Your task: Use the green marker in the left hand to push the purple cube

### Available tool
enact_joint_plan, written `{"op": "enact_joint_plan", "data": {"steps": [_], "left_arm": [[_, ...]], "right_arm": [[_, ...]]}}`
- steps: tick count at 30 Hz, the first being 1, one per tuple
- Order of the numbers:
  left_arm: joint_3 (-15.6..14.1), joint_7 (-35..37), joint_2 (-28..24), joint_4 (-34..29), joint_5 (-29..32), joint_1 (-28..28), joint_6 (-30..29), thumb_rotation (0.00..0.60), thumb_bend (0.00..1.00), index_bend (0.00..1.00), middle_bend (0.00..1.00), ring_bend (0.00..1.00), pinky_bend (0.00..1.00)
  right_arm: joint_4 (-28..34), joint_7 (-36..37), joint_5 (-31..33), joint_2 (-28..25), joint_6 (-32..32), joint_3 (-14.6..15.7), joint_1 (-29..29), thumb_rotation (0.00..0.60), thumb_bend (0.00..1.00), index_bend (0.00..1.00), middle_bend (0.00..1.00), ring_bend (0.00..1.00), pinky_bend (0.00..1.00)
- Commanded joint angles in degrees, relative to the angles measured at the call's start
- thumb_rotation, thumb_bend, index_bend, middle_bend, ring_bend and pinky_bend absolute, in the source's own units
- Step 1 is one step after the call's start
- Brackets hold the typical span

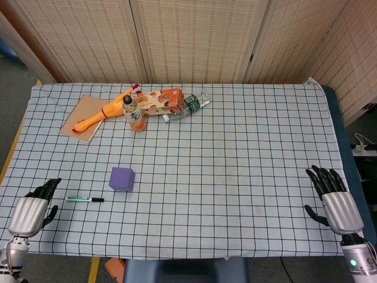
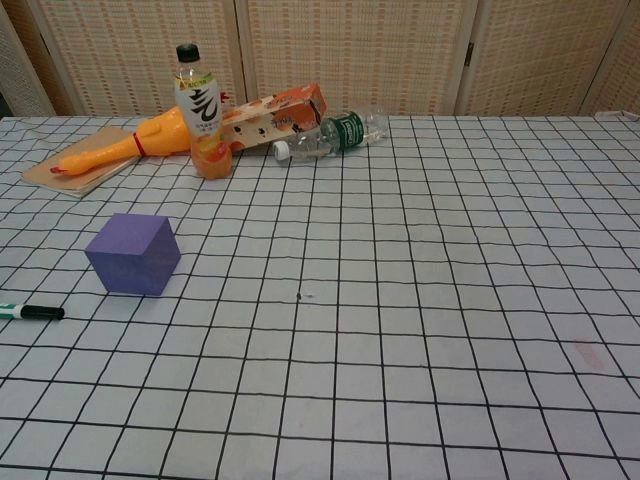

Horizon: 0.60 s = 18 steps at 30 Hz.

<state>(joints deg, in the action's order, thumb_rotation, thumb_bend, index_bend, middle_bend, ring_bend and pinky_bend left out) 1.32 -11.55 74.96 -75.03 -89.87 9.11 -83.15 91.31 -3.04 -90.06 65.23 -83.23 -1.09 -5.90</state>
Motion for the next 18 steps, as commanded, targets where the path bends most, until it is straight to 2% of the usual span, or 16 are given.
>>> {"op": "enact_joint_plan", "data": {"steps": [1, 7, 18], "left_arm": [[-0.29, -1.18, 5.07, 6.84, -0.68, 2.54, 3.52, 0.6, 0.41, 0.19, 0.27, 0.52, 0.81], [-0.58, -1.65, 8.24, 12.0, 0.09, 4.4, 7.15, 0.6, 0.41, 0.18, 0.24, 0.52, 0.82], [-2.61, -0.8, 12.84, 19.43, -2.02, 5.95, 8.13, 0.6, 0.41, 0.29, 0.32, 0.54, 0.83]], "right_arm": [[0.28, -0.24, -0.01, 0.15, -0.08, 0.03, 0.05, 0.6, 0.18, 0.0, 0.0, 0.0, 0.0], [0.7, -0.28, -0.45, -0.16, 0.13, 0.44, 0.07, 0.6, 0.18, 0.0, 0.0, 0.0, 0.0], [1.52, -1.03, 0.56, -0.68, 1.63, 0.64, -0.19, 0.6, 0.18, 0.0, 0.0, 0.0, 0.0]]}}
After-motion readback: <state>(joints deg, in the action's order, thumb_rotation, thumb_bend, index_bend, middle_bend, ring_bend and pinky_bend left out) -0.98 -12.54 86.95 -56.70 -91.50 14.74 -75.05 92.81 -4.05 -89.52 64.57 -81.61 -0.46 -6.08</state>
